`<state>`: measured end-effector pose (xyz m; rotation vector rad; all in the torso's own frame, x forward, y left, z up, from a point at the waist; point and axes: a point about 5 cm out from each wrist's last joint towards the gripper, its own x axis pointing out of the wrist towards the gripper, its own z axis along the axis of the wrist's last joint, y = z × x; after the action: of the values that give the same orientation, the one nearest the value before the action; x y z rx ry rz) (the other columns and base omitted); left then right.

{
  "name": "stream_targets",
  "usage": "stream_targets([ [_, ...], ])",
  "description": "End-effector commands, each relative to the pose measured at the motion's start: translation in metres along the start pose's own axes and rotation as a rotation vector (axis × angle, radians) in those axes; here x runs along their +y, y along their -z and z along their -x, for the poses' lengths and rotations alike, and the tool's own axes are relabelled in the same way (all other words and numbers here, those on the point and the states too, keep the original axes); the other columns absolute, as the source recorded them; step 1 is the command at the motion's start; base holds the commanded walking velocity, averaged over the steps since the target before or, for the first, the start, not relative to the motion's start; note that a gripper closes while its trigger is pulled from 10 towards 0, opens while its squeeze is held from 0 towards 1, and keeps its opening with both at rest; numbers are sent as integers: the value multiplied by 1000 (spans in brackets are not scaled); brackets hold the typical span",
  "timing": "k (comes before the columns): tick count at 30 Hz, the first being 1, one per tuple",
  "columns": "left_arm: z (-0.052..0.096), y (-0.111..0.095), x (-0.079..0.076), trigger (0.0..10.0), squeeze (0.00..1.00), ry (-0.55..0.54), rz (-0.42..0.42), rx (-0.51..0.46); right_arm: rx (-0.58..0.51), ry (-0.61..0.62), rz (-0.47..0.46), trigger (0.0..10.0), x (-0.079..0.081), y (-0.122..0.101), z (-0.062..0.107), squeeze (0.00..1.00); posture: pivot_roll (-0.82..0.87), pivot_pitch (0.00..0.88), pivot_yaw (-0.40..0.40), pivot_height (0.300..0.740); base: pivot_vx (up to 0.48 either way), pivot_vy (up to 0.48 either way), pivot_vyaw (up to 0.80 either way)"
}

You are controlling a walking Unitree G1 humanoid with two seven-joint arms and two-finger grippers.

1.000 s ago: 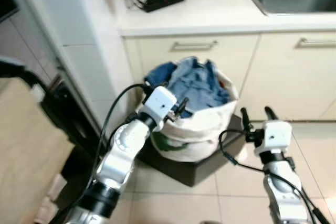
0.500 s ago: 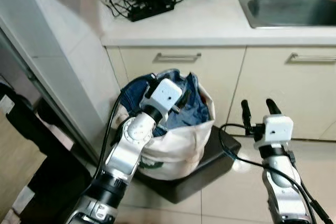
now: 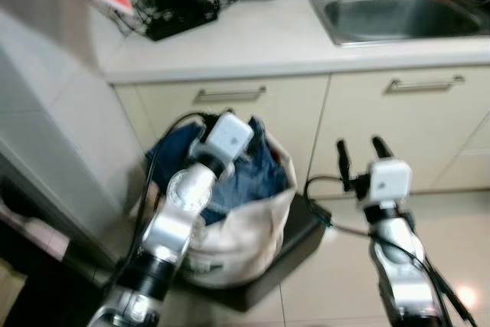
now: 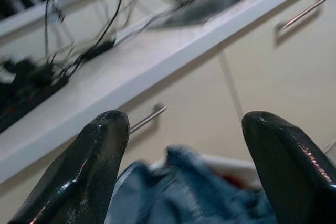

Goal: Clothes washing

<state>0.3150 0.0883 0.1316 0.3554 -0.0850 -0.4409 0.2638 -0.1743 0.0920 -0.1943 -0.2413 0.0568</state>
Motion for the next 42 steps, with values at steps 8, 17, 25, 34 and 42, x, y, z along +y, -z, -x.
stream_targets([
  [8, -18, -4, -8, 10000, 0, 100, -72, 74, -5, 11, 16, 10000, -8, -5, 6, 0, -173, 0, 90, 740, 292, 0, 0],
  [17, -67, -10, 27, 10000, 0, 145, -244, 273, 79, 11, 40, 10000, -5, -7, 70, 0, -315, 63, 208, 740, 0, 0, 0],
  [25, -73, -2, 25, 10000, 0, 186, -255, 376, 125, 75, 35, 10000, 0, -24, 105, 0, -403, 183, 276, 740, 0, 0, 0],
  [34, -62, 27, 23, 10000, 0, 146, -97, 496, 184, 87, 26, 10000, 11, -49, 145, 0, -483, 295, 287, 740, 0, 0, 0],
  [42, -54, 45, 3, 10000, 0, 108, -210, 519, 245, 60, 78, 10000, 4, -71, 163, 0, -589, 364, 220, 740, 0, 0, 0],
])
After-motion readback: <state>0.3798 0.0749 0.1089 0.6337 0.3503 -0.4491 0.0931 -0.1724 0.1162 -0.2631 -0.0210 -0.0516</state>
